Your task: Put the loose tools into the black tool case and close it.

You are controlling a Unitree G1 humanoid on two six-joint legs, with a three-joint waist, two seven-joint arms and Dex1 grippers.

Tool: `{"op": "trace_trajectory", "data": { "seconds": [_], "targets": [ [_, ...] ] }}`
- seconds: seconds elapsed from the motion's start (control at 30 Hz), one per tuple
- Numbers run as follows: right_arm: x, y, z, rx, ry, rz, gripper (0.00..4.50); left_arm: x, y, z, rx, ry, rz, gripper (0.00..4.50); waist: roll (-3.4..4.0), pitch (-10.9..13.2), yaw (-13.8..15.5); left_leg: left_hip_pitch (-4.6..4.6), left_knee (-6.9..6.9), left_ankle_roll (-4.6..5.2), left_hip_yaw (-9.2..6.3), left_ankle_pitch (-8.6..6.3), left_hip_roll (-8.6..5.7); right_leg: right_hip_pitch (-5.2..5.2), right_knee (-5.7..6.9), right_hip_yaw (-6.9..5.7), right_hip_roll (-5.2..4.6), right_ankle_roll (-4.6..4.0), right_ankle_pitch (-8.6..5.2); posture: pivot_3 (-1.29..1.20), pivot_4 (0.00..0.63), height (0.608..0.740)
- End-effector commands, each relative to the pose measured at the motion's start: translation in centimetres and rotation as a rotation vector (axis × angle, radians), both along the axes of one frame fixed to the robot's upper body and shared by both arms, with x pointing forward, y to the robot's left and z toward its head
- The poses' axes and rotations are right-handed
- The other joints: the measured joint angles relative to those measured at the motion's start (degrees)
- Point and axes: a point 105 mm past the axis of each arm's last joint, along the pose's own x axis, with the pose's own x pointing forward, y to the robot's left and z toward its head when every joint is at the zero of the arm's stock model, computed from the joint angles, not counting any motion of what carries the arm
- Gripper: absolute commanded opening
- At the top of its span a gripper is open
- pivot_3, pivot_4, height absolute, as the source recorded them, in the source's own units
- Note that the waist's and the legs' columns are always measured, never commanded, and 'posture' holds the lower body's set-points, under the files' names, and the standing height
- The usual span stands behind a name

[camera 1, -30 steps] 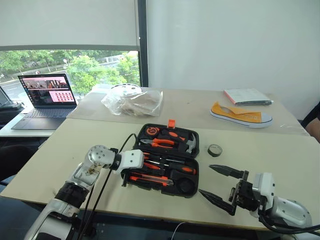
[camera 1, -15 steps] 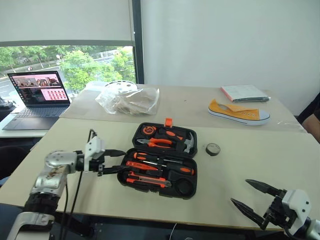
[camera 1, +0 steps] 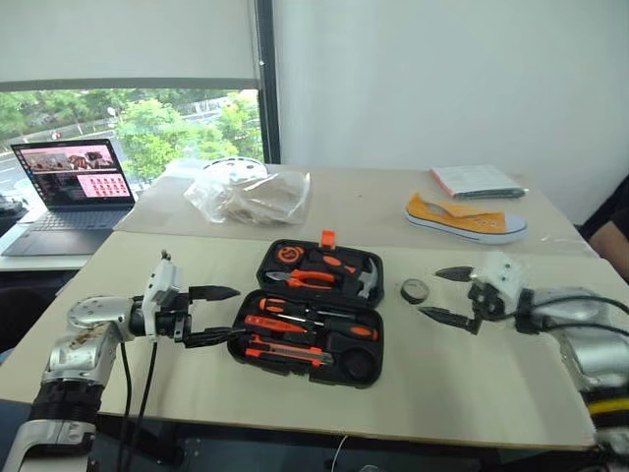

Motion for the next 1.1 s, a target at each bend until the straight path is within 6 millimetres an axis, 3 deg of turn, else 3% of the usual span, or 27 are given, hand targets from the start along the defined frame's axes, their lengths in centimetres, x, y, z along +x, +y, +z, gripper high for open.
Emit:
{"op": "trace_trajectory", "data": {
  "seconds": [0.03, 0.13, 0.17, 0.27, 0.4, 0.57, 0.7, 0.83, 0.97, 1.1],
  "targets": [
    [1.2, -0.2, -0.6, -0.084, 0.068, 0.004, 4.5, -0.2, -0.5, 0.7, 0.005, -0.061, -0.007, 4.46, 0.0, 0.0, 0.0, -0.09, -0.01, 0.06, 0.02, -0.03, 0.0, -0.08, -0.02, -0.01, -0.01, 0.05, -0.03, 0.0, 0.15, 0.74],
    [1.7, 0.2, -1.3, -0.117, 0.114, 0.022, 4.5, -0.5, -0.7, 0.4, 0.005, -0.066, -0.006, 4.46, 0.01, 0.0, -0.1, -0.79, 0.03, 0.1, 0.07, -0.06, -0.03, -0.72, 0.08, -0.09, -0.03, 0.18, 0.04, 0.0, 0.15, 0.74],
    [1.8, 0.3, -1.5, -0.12, 0.126, 0.027, 3.97, -0.6, -0.7, 0.4, 0.005, -0.069, -0.004, 4.5, 0.01, 0.0, -0.2, -0.82, 0.07, 0.1, 0.1, -0.05, -0.02, -0.74, 0.07, -0.32, -0.02, 0.2, 0.04, 0.0, 0.15, 0.74],
    [2.1, 0.4, -1.7, -0.138, 0.144, 0.036, 3.15, -0.7, -0.7, 0.4, 0.006, -0.075, 0.001, 4.5, 0.01, 0.0, -0.5, -0.85, 0.06, 0.11, 0.17, -0.06, -0.01, -0.71, -0.03, -0.49, -0.07, 0.25, 0.02, 0.0, 0.15, 0.74],
    [2.5, 0.6, -0.8, -0.13, 0.113, 0.053, 1.76, -1.0, -0.4, 0.4, 0.015, -0.079, 0.0, 4.5, 0.03, 0.0, -0.6, -0.84, 0.16, 0.11, 0.16, -0.06, 0.0, -0.68, -0.02, -0.52, -0.12, 0.27, 0.02, 0.0, 0.15, 0.74],
    [1.6, 1.3, 0.5, -0.096, 0.09, 0.16, 0.06, -1.2, -0.8, 0.5, 0.021, -0.088, -0.024, 4.5, 0.06, 0.0, -0.7, -0.65, 0.26, 0.02, 0.25, -0.01, 0.03, -0.68, 0.14, -0.34, -0.1, 0.24, 0.03, 0.0, 0.15, 0.74],
    [-1.7, 4.5, 2.6, 0.037, 0.072, 0.437, 0.06, -1.7, -1.5, 0.2, 0.041, -0.085, -0.076, 4.5, 0.09, 0.0, -0.8, -0.56, 0.26, 0.0, 0.38, 0.0, 0.07, -0.69, 0.26, -0.19, -0.08, 0.23, 0.04, 0.0, 0.15, 0.74],
    [-8.2, 10.5, 3.5, 0.188, 0.138, 0.707, 0.06, -3.1, -2.3, -1.1, 0.086, -0.061, -0.154, 4.5, 0.1, 0.0, -0.8, -0.54, 0.26, 0.0, 0.37, -0.01, 0.14, -0.69, 0.28, -0.18, -0.07, 0.22, 0.04, 0.0, 0.15, 0.74],
    [-11.8, 12.3, 1.6, 0.158, 0.233, 0.739, 0.06, -4.0, -2.7, -1.7, 0.095, -0.034, -0.18, 4.5, 0.11, 0.1, -0.6, -0.59, 0.26, 0.0, 0.37, -0.02, 0.11, -0.72, 0.25, -0.2, -0.1, 0.2, 0.05, 0.0, 0.15, 0.74],
    [-12.5, 12.0, -0.9, 0.039, 0.249, 0.715, 0.06, -4.5, -2.8, -1.9, 0.091, -0.014, -0.186, 4.5, 0.09, 0.1, -0.1, -0.55, 0.4, 0.05, 0.38, -0.04, 0.08, -0.65, 0.24, -0.17, -0.12, 0.18, 0.09, 0.0, 0.15, 0.74]
  ]
}}
